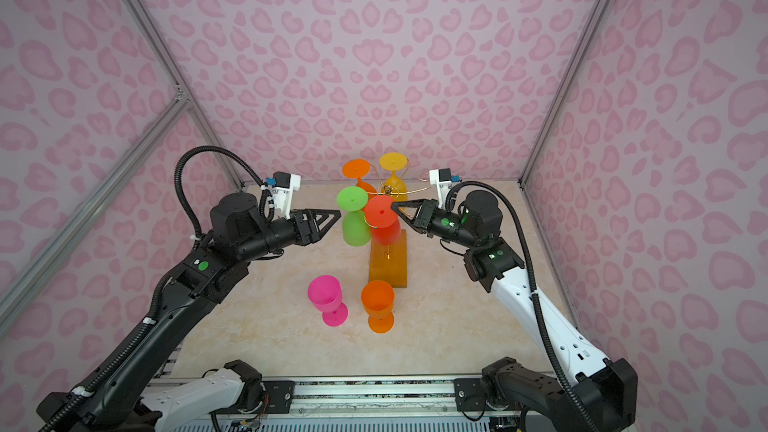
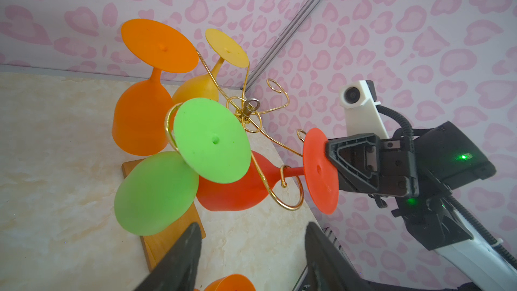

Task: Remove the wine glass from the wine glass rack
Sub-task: 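Close the right gripper on the red glass foot on the rack, then pull the red glass off the rack hook away from the rack with the right gripper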

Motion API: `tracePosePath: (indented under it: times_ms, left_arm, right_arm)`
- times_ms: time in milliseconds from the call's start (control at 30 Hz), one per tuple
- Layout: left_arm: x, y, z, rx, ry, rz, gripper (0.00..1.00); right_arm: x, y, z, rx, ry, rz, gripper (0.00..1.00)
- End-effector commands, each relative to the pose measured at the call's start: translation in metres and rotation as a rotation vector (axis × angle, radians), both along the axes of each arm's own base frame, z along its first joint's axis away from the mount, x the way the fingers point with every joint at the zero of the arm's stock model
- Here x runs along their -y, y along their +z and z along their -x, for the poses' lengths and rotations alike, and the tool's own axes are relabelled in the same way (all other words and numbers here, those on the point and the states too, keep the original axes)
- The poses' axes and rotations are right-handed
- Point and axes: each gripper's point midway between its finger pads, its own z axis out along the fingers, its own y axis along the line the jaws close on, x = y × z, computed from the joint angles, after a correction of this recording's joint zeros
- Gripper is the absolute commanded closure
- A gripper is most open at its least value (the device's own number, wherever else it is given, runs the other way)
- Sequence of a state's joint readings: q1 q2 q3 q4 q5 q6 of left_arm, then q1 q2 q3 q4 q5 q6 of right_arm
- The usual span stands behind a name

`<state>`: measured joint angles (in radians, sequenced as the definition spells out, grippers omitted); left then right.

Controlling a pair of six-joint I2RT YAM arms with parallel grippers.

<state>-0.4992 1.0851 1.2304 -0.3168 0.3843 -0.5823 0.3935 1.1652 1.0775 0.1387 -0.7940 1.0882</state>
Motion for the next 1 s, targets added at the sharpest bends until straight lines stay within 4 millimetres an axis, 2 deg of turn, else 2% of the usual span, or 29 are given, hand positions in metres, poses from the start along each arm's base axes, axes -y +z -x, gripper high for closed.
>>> tracePosePath:
  times_ms: [0, 433, 967]
  left_arm:
    - [0.001, 0.006, 0.0, 0.029, -0.011, 0.01, 0.38]
    - [0.001, 0.003, -0.002, 0.023, -0.017, 0.005, 0.39]
    - [0.002, -0.002, -0.003, 0.012, -0.028, 0.005, 0.39]
  right_arm:
    - [0.0, 0.003, 0.0, 0.012, 0.001, 0.033, 1.0]
    - [-0.009, -0.005, 0.004, -0.055, 0.057, 0.117, 1.0]
    - [-0.033, -0.008, 0.013, -0.079, 0.135, 0.193, 1.0]
